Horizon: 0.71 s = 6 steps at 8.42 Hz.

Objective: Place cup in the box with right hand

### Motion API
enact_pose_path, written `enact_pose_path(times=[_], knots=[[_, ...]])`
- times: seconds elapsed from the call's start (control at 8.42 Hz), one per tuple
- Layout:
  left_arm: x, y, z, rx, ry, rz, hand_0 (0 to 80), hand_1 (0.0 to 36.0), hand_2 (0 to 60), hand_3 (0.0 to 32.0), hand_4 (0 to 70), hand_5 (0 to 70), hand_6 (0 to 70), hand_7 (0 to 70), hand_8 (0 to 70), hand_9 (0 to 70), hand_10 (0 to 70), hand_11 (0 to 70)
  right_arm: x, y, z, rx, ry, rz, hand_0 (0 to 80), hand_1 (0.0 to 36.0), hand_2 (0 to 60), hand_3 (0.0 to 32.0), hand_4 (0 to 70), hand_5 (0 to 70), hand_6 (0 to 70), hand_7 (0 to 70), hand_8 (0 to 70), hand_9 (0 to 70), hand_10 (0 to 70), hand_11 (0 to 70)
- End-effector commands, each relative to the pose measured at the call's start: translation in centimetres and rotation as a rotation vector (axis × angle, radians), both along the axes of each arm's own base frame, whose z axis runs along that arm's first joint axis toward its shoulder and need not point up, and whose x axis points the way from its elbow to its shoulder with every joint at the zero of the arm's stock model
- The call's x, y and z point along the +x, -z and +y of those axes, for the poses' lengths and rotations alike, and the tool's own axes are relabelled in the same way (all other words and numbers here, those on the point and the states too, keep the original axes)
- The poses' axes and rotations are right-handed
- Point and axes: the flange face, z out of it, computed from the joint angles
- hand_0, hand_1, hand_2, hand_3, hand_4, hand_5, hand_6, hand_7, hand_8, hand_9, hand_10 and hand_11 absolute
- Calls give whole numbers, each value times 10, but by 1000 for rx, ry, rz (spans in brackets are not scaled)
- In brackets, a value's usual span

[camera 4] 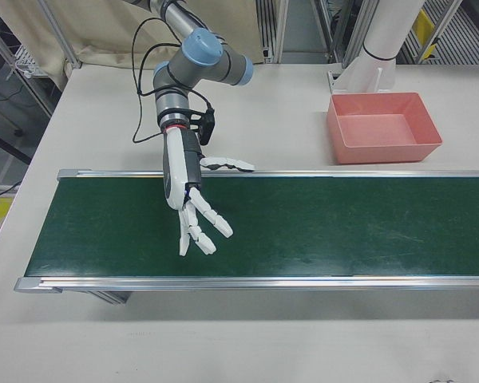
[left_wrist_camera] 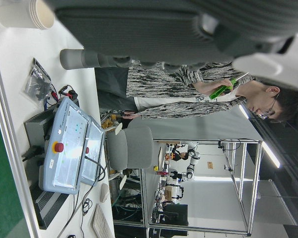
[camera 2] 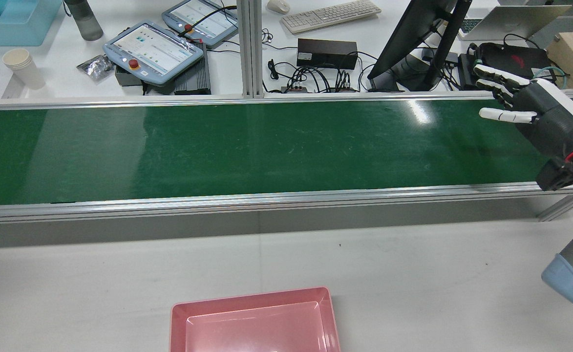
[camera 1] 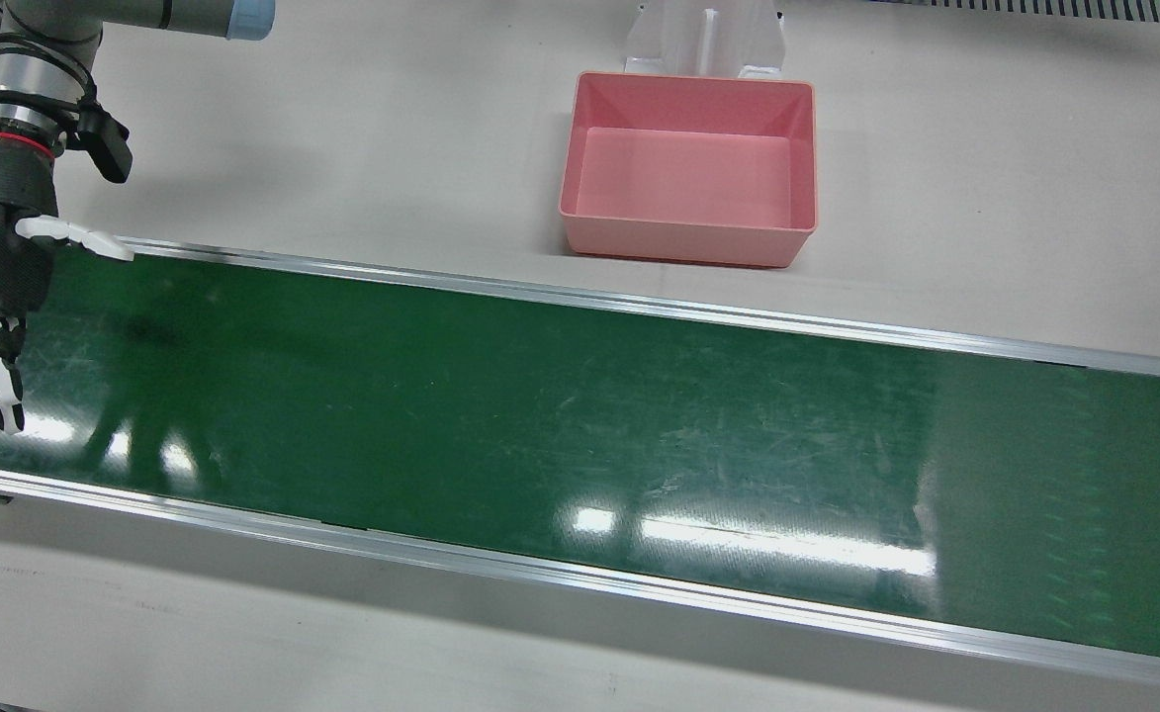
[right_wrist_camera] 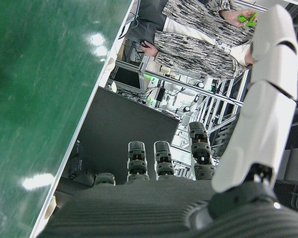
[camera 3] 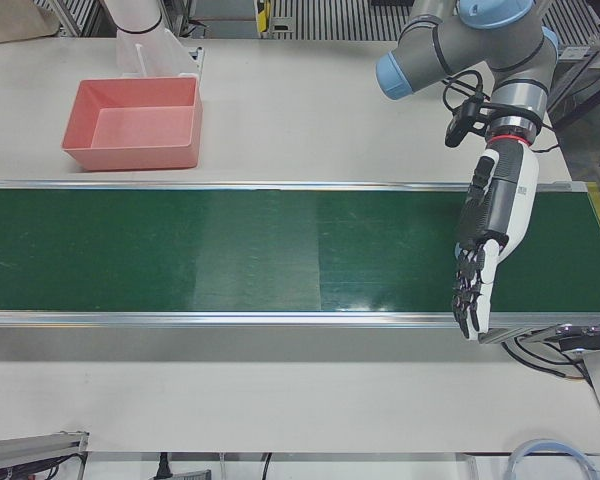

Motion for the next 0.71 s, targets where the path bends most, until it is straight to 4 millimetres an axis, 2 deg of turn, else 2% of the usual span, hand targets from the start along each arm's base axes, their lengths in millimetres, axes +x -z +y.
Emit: enact_pose_path(times=[0.0, 0.12, 0.24, 0.36, 0.59], knots=[[0, 0, 0, 0, 0, 0, 0, 0, 0, 0, 0, 0, 0, 0, 0, 0, 0, 0, -23, -7, -5, -8, 34, 7, 481, 177, 115, 88, 0, 64, 47, 212, 109, 158, 0, 0], [0, 0, 0, 0, 0, 0, 0, 0, 0, 0, 0, 0, 0, 0, 0, 0, 0, 0, -30, -3, -13, 0, 36, 0, 487, 177, 94, 114, 0, 66, 43, 204, 114, 158, 0, 0], [0, 0, 0, 0, 0, 0, 0, 0, 0, 0, 0, 0, 0, 0, 0, 0, 0, 0, -31, 5, -17, 21, 32, -13, 480, 172, 101, 108, 0, 66, 42, 190, 115, 157, 0, 10], [0, 0, 0, 0, 0, 0, 0, 0, 0, 0, 0, 0, 0, 0, 0, 0, 0, 0, -31, 3, -17, 19, 31, -10, 471, 165, 108, 94, 0, 66, 44, 178, 112, 156, 4, 23], [0, -1, 0, -2, 0, 0, 0, 0, 0, 0, 0, 0, 0, 0, 0, 0, 0, 0, -34, 10, -20, 31, 35, -20, 468, 163, 116, 72, 0, 65, 47, 187, 112, 157, 0, 17]])
